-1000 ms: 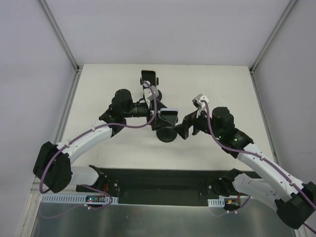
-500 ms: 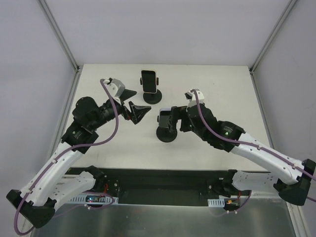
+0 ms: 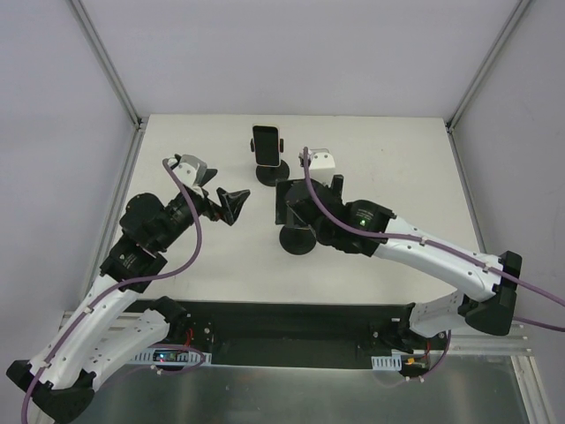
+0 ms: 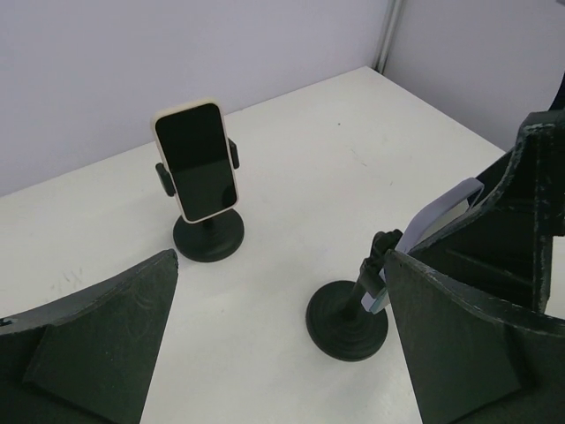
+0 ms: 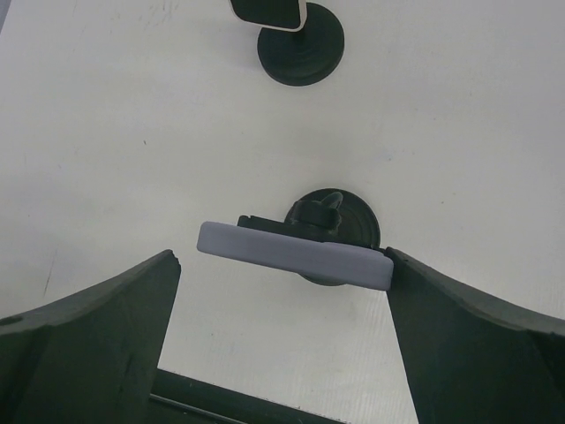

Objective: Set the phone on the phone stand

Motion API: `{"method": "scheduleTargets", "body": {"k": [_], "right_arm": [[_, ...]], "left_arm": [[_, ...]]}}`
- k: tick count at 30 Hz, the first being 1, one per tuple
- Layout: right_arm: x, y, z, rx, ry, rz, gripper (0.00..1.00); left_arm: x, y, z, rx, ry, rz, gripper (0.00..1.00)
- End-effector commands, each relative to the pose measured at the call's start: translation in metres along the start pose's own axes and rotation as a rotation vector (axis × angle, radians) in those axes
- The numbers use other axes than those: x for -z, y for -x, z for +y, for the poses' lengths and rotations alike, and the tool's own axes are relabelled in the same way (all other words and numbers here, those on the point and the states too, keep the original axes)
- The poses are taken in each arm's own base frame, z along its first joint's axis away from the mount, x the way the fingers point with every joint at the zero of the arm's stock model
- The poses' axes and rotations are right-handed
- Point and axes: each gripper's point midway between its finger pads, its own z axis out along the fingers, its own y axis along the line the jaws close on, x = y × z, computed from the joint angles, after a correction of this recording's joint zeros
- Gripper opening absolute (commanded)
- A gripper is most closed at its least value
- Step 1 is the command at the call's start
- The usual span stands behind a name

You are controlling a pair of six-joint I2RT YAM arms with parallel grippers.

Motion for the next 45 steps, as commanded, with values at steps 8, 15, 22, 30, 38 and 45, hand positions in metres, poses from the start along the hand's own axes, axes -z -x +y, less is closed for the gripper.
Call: {"method": "scheduleTargets", "body": {"k": [8,15,22,30,38,45], "right_arm": [[0.002,0.023,-0.009,-0.028,-0.196,-0.074,1.00],[-0.003,0.023,-0.011,-0.055,-0.241,-0.097,0.95],[-0.010,0.018,-0.009,-0.037,-0.254,-0.101,0.71],[-0.018,0.040,-0.007,0.039,-0.276,-0.187,0.01],[-0.048,0.107,-0.034,0.039,-0.308,-0.311,0.01],[-0.086,0.150,-0.048,0.041,-0.332,-0.388,0.01]], "left_arm": [[0.009,0.015,0.002,-0.023,0.021,-0.058,0.99],[0.008,0.015,0.002,-0.023,0.026,-0.056,0.99],[0.006,0.012,0.004,-0.022,0.031,-0.047,0.99],[0.004,0.008,0.005,-0.022,0.035,-0.035,0.99],[-0.001,0.001,0.006,-0.020,0.039,-0.013,0.99],[-0.004,-0.002,0.008,-0.019,0.048,-0.001,0.99]]}}
